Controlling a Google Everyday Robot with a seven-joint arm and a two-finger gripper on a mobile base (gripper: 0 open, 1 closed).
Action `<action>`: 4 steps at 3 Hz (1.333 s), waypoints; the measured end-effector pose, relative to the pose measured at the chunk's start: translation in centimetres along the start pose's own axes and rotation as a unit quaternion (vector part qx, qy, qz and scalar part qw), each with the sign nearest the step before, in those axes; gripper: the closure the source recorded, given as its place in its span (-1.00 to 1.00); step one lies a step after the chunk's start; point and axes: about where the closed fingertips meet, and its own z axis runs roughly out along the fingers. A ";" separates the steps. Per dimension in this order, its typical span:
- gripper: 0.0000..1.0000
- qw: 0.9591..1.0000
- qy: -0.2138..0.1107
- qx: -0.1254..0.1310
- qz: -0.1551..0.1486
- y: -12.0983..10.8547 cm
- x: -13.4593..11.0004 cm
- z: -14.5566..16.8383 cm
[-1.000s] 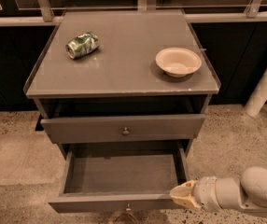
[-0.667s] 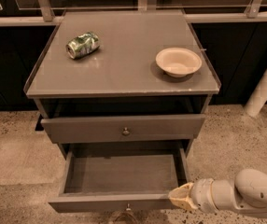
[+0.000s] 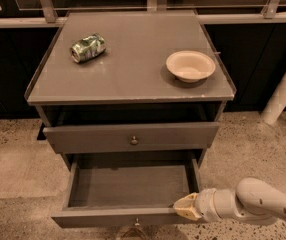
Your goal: Close middle drawer
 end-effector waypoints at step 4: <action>1.00 0.999 -0.008 0.044 0.013 -2.9 -0.9 -1.0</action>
Offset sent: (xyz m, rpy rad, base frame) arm 0.0840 -0.0048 -0.0386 -0.0487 -0.1209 -0.0759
